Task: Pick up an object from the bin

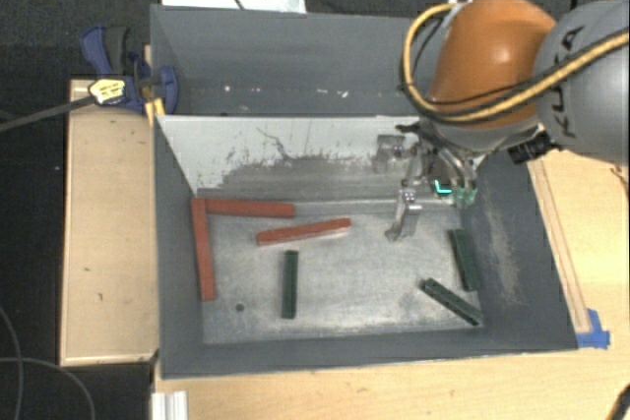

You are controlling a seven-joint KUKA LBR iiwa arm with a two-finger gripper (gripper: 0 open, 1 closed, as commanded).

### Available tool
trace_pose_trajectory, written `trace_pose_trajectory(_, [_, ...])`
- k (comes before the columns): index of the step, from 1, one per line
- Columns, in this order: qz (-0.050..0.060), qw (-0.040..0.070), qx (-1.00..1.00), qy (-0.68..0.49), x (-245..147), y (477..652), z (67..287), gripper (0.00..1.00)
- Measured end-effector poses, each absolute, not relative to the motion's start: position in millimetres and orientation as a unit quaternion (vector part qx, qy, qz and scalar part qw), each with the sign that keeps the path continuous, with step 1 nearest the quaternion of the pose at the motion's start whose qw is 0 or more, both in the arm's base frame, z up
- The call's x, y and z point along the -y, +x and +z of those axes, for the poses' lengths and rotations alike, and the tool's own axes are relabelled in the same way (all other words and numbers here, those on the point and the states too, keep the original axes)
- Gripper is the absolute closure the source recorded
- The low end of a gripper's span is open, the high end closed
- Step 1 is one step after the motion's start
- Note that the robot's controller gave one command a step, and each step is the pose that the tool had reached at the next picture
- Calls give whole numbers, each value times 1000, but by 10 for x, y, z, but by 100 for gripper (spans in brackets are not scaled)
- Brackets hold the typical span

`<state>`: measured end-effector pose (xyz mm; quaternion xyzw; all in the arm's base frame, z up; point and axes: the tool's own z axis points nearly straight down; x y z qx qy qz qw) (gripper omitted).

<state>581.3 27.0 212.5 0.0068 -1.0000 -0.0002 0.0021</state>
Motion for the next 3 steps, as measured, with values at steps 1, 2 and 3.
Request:
trace_pose_trajectory(1, [-1, 2, 1000, 28, -760, 5886, 660, 0])
trace_pose_trajectory(2, [-1, -1, 1000, 26, -748, 5909, 708, 100])
trace_pose_trajectory(3, [0, -5, 999, 36, -621, 5687, 2180, 100])
